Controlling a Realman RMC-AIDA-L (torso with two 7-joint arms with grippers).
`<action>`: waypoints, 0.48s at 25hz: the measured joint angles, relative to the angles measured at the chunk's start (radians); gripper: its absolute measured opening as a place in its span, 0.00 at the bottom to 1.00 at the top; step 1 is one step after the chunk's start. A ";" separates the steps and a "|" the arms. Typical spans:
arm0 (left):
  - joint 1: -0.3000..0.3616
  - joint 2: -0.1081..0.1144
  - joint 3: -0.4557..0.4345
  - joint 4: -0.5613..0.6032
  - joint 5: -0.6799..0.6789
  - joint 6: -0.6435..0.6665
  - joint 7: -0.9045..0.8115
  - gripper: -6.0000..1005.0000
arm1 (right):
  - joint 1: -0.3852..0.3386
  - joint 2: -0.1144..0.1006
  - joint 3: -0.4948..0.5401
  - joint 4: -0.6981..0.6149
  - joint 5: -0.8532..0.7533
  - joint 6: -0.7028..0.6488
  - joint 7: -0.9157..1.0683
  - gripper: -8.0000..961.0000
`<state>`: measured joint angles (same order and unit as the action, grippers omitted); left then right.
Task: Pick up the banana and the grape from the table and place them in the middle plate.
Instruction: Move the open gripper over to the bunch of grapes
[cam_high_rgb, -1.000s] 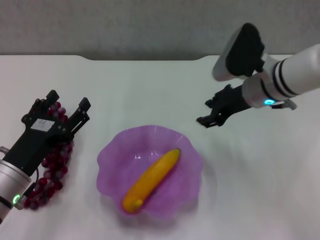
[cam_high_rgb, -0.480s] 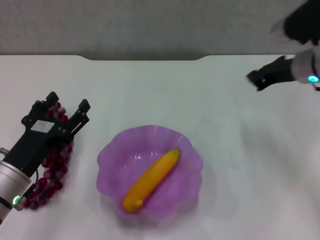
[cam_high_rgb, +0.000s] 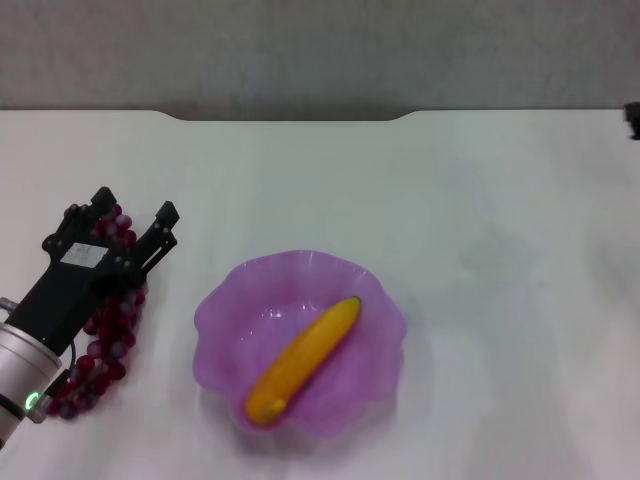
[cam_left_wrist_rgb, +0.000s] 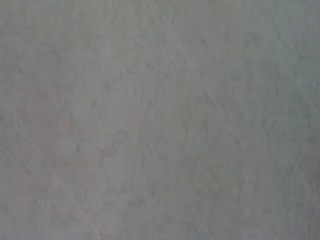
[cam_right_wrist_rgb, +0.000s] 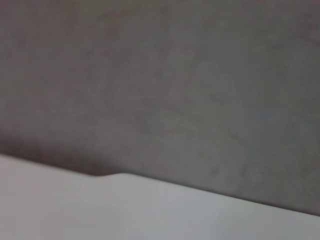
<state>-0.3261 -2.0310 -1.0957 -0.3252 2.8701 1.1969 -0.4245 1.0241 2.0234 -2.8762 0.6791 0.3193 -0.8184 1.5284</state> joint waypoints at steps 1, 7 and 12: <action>0.000 0.000 -0.001 0.000 0.000 0.000 0.000 0.88 | -0.016 -0.001 0.000 0.013 0.034 -0.016 0.000 0.01; -0.002 0.000 0.002 -0.008 0.000 -0.001 0.001 0.88 | -0.110 0.000 0.001 0.138 0.195 -0.144 0.005 0.01; -0.011 -0.001 0.003 -0.009 0.000 -0.001 0.001 0.88 | -0.195 0.003 0.002 0.183 0.342 -0.212 -0.017 0.01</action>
<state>-0.3375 -2.0318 -1.0932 -0.3339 2.8701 1.1964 -0.4233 0.8292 2.0264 -2.8746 0.8625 0.6612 -1.0303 1.5110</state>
